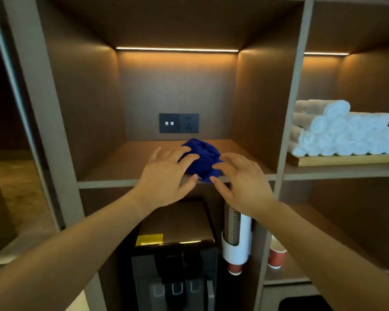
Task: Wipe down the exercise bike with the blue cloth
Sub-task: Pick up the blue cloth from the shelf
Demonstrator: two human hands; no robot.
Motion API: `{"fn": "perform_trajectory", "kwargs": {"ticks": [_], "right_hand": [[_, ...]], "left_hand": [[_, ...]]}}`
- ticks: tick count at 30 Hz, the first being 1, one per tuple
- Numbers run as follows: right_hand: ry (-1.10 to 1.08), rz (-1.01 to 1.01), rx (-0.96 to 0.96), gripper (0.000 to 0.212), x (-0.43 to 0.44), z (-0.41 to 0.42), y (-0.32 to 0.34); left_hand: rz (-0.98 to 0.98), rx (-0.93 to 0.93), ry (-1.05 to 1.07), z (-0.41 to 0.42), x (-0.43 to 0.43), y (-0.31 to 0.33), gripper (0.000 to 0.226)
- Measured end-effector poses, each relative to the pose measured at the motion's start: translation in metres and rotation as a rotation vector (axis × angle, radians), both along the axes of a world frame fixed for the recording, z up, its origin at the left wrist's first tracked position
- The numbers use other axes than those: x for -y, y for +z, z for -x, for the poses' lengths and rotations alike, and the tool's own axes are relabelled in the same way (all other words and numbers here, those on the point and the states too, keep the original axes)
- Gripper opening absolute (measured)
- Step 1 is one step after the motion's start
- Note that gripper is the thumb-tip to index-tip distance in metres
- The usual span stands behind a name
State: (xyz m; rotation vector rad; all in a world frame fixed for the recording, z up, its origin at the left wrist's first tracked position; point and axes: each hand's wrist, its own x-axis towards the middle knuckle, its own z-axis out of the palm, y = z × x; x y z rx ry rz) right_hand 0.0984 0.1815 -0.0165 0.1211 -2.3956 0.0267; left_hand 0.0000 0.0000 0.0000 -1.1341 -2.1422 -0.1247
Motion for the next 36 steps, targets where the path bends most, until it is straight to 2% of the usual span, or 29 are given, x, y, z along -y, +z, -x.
{"fn": "perform_trajectory", "kwargs": {"ticks": [4,8,13,17,25,30,32,34,36], "right_hand": [[-0.017,0.074,-0.021,0.038,-0.002,0.033,0.0],[0.025,0.08,-0.054,0.043,-0.009,0.058,0.004],[0.113,0.129,0.066,0.058,-0.019,0.082,0.007],[0.164,0.146,0.054,0.054,-0.025,0.094,0.002],[0.275,0.111,0.024,0.039,-0.034,0.097,0.004],[0.436,0.189,0.058,0.047,-0.047,0.089,0.007],[0.492,0.222,0.15,0.054,-0.05,0.086,0.006],[0.55,0.185,0.221,0.053,-0.049,0.084,0.003],[0.621,0.167,0.201,0.047,-0.045,0.081,0.003]], "left_hand": [[-0.001,0.036,-0.024,0.037,-0.007,-0.002,0.051],[-0.014,0.057,-0.16,0.067,-0.016,-0.001,0.057],[0.015,0.341,-0.328,0.091,-0.025,-0.001,0.082],[-0.036,0.493,-0.327,0.093,-0.03,-0.003,0.076],[-0.096,0.42,-0.19,0.07,-0.038,0.003,0.054],[-0.16,0.395,-0.059,0.041,-0.036,0.002,0.047],[-0.184,0.361,0.029,0.026,-0.033,-0.002,0.044],[-0.202,0.325,0.105,0.01,-0.03,-0.005,0.042],[-0.224,0.298,0.145,-0.006,-0.025,-0.007,0.039]]}}
